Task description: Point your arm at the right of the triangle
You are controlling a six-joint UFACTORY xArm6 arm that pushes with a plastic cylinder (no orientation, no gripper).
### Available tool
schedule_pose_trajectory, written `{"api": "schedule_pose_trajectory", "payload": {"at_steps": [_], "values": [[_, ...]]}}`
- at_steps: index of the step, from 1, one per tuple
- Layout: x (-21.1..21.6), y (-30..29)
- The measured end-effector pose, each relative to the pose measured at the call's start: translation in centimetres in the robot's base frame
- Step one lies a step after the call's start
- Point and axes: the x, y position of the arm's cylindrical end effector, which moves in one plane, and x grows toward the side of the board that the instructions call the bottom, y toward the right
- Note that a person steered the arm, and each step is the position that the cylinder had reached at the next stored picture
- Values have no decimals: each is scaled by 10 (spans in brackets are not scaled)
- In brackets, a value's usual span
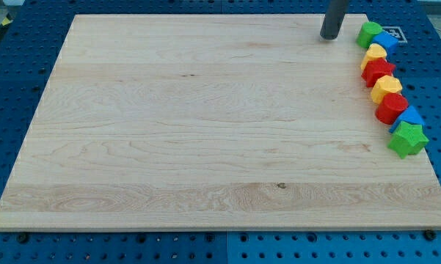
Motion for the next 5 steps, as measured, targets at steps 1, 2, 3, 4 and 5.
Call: {"api": "schedule_pose_trajectory", "payload": {"at_steps": [1,2,3,4,5], "values": [[0,-1],[0,-3],[0,-4],[6,-22],[18,-42]]}}
